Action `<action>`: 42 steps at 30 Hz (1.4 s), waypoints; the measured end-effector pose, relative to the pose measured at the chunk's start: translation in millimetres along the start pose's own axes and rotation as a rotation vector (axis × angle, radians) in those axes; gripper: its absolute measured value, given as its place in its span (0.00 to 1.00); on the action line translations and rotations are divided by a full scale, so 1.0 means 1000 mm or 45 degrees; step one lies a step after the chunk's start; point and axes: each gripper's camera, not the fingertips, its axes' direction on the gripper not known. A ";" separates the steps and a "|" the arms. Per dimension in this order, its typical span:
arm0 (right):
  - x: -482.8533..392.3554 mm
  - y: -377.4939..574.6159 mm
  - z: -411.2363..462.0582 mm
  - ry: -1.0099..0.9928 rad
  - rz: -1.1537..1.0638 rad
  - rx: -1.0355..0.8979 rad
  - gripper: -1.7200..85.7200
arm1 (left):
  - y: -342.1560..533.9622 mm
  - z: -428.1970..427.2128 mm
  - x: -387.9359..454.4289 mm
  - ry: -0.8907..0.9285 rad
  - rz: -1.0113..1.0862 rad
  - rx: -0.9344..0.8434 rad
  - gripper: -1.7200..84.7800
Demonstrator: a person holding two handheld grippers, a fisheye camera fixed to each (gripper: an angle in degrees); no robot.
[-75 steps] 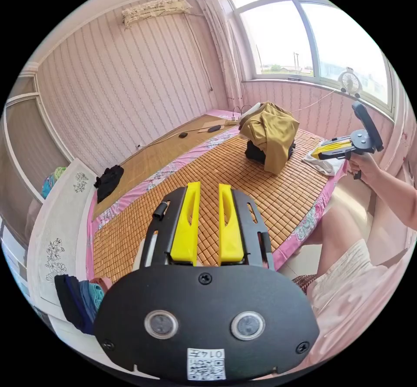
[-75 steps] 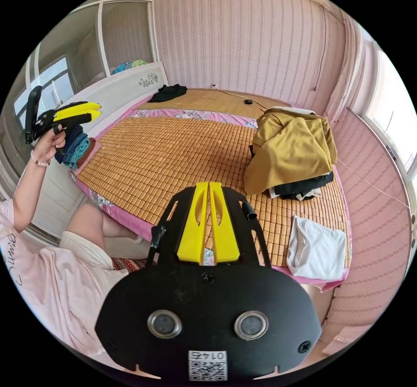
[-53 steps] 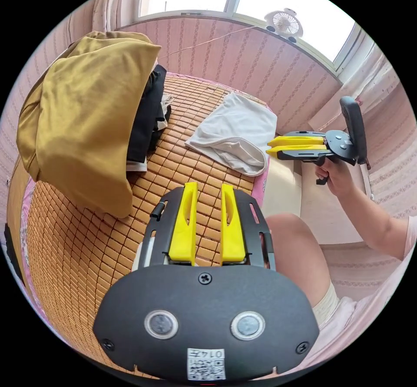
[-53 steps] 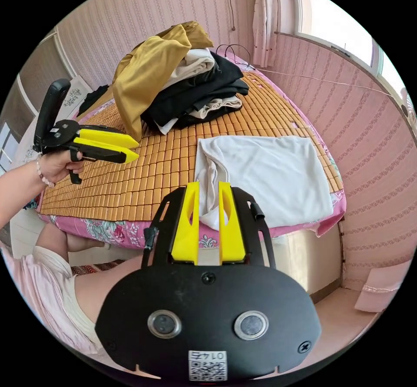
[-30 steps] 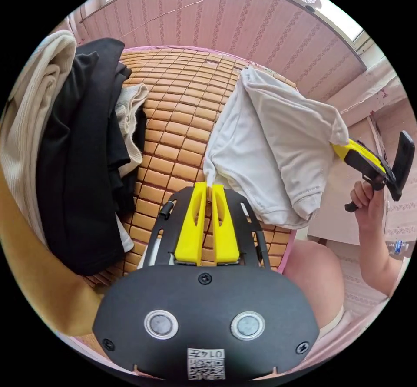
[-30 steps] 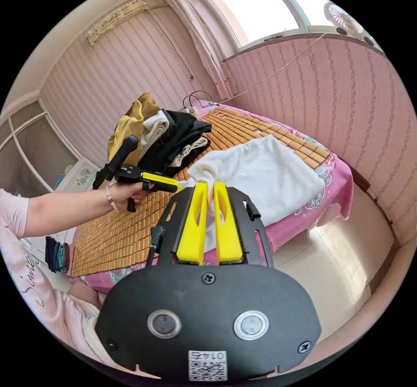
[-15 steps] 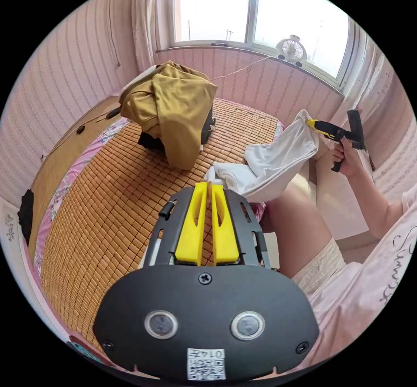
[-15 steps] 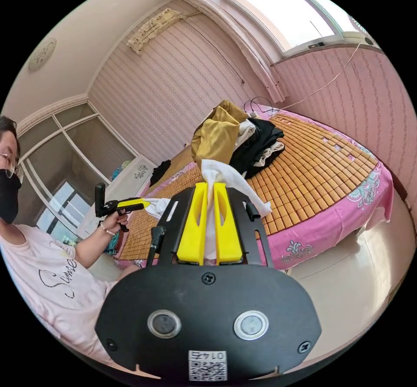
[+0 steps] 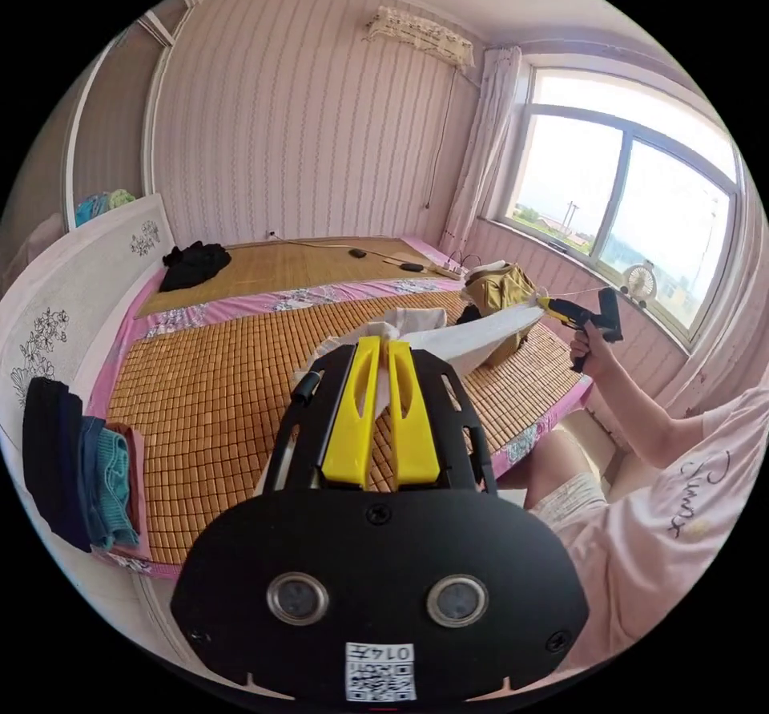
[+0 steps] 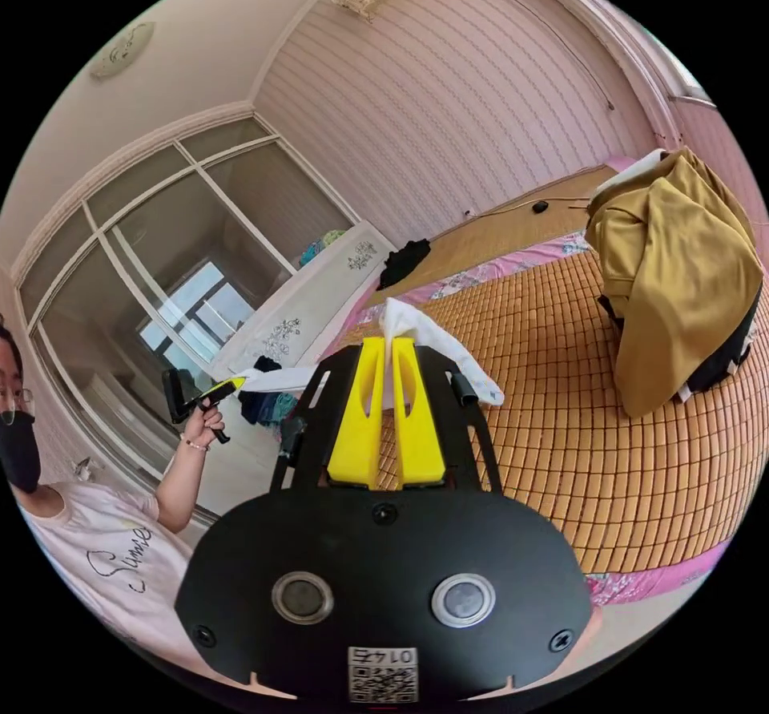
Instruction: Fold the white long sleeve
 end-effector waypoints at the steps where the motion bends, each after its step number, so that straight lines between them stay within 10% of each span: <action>1: 0.004 0.009 0.020 0.051 0.021 -0.113 0.03 | 0.012 0.004 -0.007 -0.006 -0.009 -0.057 0.01; 12: 0.049 0.094 0.101 0.485 0.377 -0.801 0.04 | 0.184 0.053 -0.085 0.190 -0.330 -0.679 0.01; 23: 0.019 0.051 0.185 0.709 0.182 -1.158 0.15 | 0.172 -0.008 -0.097 0.188 -0.326 -0.675 0.01; 31: 0.029 0.048 0.183 0.623 0.262 -1.379 0.04 | 0.167 -0.065 -0.095 0.179 -0.343 -0.654 0.01; 42: -0.034 -0.143 0.021 -0.384 0.160 -0.299 0.02 | 0.048 -0.266 -0.090 0.135 -0.259 0.062 0.01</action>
